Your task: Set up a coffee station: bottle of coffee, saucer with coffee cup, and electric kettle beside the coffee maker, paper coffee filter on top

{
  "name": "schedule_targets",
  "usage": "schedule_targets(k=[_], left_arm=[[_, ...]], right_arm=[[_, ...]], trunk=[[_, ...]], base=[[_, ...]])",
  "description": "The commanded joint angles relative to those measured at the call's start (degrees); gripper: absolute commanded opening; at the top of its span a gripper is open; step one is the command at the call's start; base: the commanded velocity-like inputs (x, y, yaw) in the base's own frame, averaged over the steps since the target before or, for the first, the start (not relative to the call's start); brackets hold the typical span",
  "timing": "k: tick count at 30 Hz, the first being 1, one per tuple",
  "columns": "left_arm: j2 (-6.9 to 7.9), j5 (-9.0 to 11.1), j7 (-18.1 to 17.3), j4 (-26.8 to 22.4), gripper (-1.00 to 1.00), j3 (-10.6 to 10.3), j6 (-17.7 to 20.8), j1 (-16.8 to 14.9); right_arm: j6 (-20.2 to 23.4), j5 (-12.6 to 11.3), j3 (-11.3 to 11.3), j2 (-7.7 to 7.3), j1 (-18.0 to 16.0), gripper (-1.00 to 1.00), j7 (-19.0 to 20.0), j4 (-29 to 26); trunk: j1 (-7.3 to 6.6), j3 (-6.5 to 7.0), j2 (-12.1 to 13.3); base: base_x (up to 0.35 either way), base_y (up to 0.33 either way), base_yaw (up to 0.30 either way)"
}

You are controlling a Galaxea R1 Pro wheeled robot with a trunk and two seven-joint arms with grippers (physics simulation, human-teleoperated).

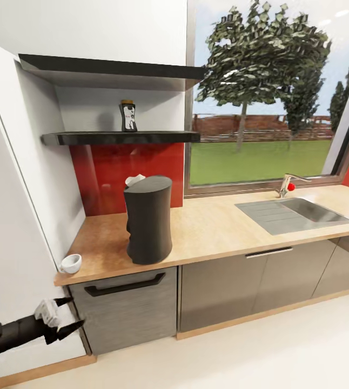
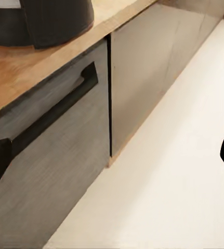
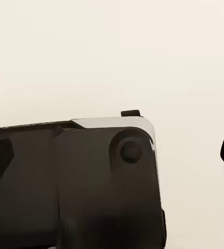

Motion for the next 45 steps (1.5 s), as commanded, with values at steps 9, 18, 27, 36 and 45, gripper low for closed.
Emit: schedule_targets(k=[9, 18, 27, 36, 45], left_arm=[[0.25, -0.94, 14.26, 27.66, 1.0, 1.04, -8.96, 6.1], [0.29, -4.5, 48.75, 54.89, 1.0, 0.42, -11.73, 7.17], [-0.04, -7.11, 72.57, 69.22, 1.0, 0.64, -10.28, 7.23], [-2.66, -7.07, 83.33, 73.01, 1.0, 0.69, -8.81, 7.75], [-3.07, -7.48, 83.79, 72.65, 1.0, 0.29, -9.24, 8.03]], right_arm=[[-0.22, -0.51, 0.14, 0.06, -0.02, 1.0, -0.02, 0.09], [-0.22, -0.51, 0.09, 0.14, -0.02, 1.0, -0.02, 0.27], [-0.22, -0.29, 0.54, 0.27, -0.02, 1.0, 0.12, 0.3], [-0.17, -0.2, 0.59, -1.85, -0.02, 1.0, 0.04, 0.4], [-0.06, -0.22, 0.62, -2.74, -0.02, 1.0, -0.01, 0.41]], trunk=[[0.02, -0.01, -0.04], [0.02, -0.01, -0.04], [0.02, -0.01, -0.04], [0.02, -0.01, -0.04], [0.02, -0.27, -0.04]], base=[[0.0, 0.0, 0.0], [0.0, 0.0, 0.0], [0.0, 0.0, 0.0], [0.0, 0.0, 0.0], [0.0, 0.0, 0.097]])
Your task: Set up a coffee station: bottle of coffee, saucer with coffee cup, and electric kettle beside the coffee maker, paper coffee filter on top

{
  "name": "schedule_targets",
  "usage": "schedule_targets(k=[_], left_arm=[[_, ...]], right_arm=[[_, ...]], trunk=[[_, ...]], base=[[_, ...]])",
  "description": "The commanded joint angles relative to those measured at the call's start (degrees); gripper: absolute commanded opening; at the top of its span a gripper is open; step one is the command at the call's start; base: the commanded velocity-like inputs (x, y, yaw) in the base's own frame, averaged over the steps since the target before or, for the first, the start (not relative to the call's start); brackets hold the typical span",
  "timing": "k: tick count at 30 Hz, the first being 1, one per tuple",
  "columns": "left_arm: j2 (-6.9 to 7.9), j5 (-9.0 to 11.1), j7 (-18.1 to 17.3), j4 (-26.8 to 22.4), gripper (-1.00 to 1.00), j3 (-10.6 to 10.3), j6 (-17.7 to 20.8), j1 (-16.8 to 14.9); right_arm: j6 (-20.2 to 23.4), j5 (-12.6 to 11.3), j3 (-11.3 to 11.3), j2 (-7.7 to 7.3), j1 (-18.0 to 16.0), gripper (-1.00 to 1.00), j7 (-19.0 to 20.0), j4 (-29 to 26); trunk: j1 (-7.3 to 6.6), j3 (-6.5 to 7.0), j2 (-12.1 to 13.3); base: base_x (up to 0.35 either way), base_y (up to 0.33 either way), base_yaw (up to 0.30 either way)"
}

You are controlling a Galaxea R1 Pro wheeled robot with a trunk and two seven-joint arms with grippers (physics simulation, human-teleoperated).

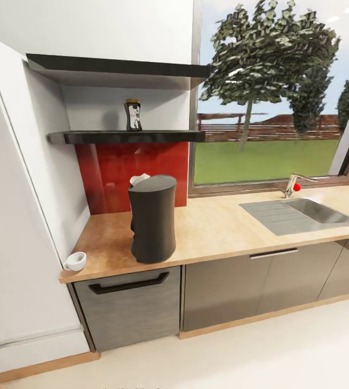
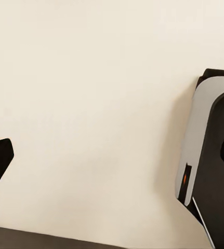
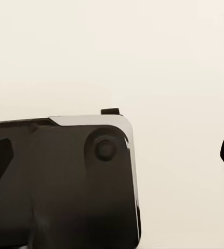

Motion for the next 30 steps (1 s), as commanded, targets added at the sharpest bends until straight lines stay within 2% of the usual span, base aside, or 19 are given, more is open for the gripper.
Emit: schedule_targets(k=[1, 6, 16, 30], left_arm=[[0.01, -0.61, 0.25, 0.11, 1.0, 0.44, -0.27, -0.05], [0.14, -0.61, 0.24, -0.12, 1.0, 0.38, -0.3, -0.05], [0.01, -0.57, 0.43, -0.34, 1.0, 0.43, -0.6, -0.05], [-0.14, -0.55, 0.52, -0.37, 1.0, 0.83, -0.6, -0.05]], right_arm=[[-0.21, -0.59, 0.13, -0.01, -0.01, 1.0, 0.01, 0.03], [-0.2, -0.61, 0.13, 0.02, -0.01, 1.0, 0.0, 0.03], [-0.24, -0.6, 0.13, -0.01, -0.01, 1.0, 0.0, 0.03], [-0.28, -0.6, 0.13, -0.1, -0.01, 1.0, 0.0, 0.03]], trunk=[[0.02, -0.1, -0.06], [0.02, -0.38, -0.06], [0.02, -0.95, -0.06], [0.02, -1.04, -0.06]], base=[[0.009, 0.0, 0.188], [0.178, 0.0, 0.197], [0.323, 0.0, 0.196], [0.337, -0.002, 0.02]])
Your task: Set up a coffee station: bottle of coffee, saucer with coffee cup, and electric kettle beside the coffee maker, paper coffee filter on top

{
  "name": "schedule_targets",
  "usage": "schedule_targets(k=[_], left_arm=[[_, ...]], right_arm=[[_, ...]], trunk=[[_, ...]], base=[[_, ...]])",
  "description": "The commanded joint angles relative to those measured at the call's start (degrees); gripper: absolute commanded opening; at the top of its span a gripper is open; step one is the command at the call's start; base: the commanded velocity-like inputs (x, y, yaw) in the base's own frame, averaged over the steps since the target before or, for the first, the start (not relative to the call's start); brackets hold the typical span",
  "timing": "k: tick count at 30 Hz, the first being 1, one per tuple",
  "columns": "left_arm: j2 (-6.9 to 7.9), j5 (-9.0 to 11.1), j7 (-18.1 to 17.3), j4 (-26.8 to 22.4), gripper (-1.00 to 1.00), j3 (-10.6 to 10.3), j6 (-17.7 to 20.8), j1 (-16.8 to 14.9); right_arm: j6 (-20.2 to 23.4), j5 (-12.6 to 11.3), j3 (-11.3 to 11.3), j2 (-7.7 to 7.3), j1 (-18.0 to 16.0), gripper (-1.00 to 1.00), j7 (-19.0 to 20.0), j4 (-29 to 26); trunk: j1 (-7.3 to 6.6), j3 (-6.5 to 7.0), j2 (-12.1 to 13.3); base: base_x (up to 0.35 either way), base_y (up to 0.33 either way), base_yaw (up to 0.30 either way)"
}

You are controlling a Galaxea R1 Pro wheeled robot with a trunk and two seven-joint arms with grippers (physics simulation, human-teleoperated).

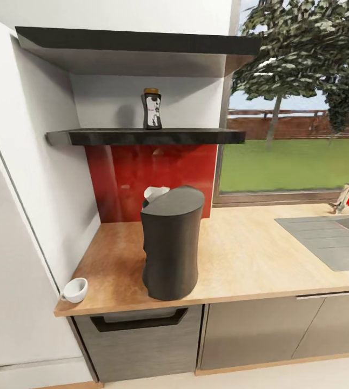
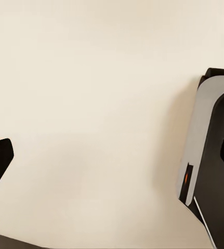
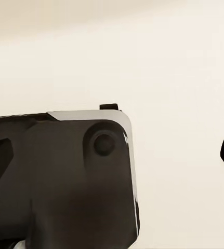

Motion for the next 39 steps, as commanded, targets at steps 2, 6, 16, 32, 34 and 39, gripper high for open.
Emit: schedule_targets(k=[2, 6, 16, 32, 34, 39], left_arm=[[0.01, -0.58, 0.23, 0.12, 1.0, 0.49, -0.26, -0.07], [0.0, -0.59, 0.33, 0.17, 1.0, 0.52, -0.23, -0.04], [-0.43, -0.24, 0.52, 0.25, 1.0, 0.6, -0.03, -0.06], [-0.95, -0.62, 1.18, 0.24, 1.0, 0.09, 0.09, 0.0], [-0.96, -0.61, 1.19, 0.27, 1.0, 0.16, 0.06, 0.0], [-1.04, -0.55, 1.25, 0.29, 1.0, 0.3, 0.01, 0.01]], right_arm=[[-0.17, -0.55, 0.14, 0.0, -0.04, 1.0, 0.01, 0.03], [-0.13, -0.53, 0.17, 0.0, -0.04, 1.0, 0.05, 0.0], [-0.25, -0.44, 0.21, 0.0, -0.04, 1.0, 0.1, 0.02], [-0.29, -0.44, 0.21, 0.0, -0.04, 1.0, 0.09, 0.1], [-0.29, -0.44, 0.19, 0.0, -0.04, 1.0, 0.09, 0.08], [-0.29, -0.51, 0.13, 0.0, -0.04, 1.0, 0.04, 0.05]], trunk=[[0.07, -0.13, -0.12], [0.07, -0.13, -0.12], [0.07, -0.13, -0.12], [0.07, -0.13, -0.12], [0.07, -0.13, -0.12], [0.07, -0.13, -0.12]], base=[[0.337, -0.049, 0.0], [0.336, -0.067, 0.0], [0.282, -0.118, 0.0], [-0.022, -0.119, 0.0], [-0.151, -0.03, 0.0], [-0.265, -0.123, 0.031]])
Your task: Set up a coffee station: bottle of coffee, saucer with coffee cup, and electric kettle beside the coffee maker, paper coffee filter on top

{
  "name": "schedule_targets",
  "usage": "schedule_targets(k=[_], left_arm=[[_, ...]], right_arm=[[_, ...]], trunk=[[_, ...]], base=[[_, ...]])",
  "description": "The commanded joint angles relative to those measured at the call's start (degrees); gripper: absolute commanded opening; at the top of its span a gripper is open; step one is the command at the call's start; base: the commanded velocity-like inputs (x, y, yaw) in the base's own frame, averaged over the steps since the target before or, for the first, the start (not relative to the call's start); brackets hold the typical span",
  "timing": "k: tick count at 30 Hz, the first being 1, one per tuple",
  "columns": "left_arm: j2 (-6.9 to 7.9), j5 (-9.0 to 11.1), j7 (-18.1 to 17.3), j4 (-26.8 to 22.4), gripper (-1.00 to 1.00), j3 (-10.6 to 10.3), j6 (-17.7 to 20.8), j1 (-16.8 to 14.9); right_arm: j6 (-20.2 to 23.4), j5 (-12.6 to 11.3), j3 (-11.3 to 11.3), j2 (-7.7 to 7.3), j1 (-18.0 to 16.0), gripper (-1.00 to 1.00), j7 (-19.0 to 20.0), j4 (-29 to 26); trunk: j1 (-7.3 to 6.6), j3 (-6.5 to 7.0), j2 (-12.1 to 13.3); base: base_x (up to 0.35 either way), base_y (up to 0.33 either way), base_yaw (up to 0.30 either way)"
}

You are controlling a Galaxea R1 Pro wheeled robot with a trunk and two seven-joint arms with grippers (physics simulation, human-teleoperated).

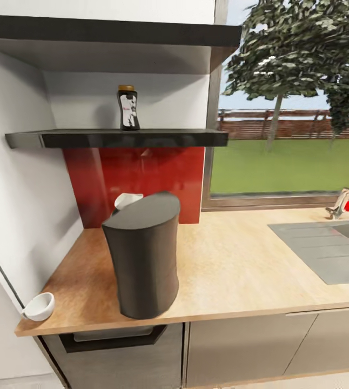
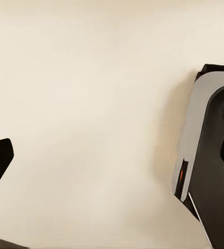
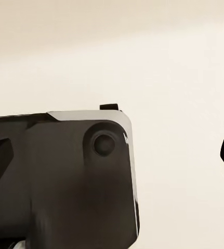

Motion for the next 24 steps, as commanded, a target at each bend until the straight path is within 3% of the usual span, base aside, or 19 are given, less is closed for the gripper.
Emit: schedule_targets(k=[1, 11, 24], left_arm=[[0.01, -0.6, 0.25, 0.12, 1.0, 0.48, -0.26, -0.07], [0.06, -0.64, 0.27, 0.12, 1.0, 0.6, -0.38, -0.08], [0.46, -0.67, 0.32, -0.1, 1.0, 0.25, -0.61, -0.06]], right_arm=[[-0.2, -0.6, 0.12, 0.0, -0.04, 1.0, 0.0, 0.06], [-0.2, -0.6, 0.11, 0.0, -0.04, 1.0, -0.02, 0.1], [-0.2, -0.7, -0.01, 0.0, -0.04, 1.0, -0.02, 0.1]], trunk=[[0.01, -0.13, -0.13], [0.01, -0.13, -0.13], [0.01, -0.13, -0.13]], base=[[-0.278, -0.184, 0.166], [-0.235, -0.173, 0.222], [-0.013, -0.009, 0.015]])
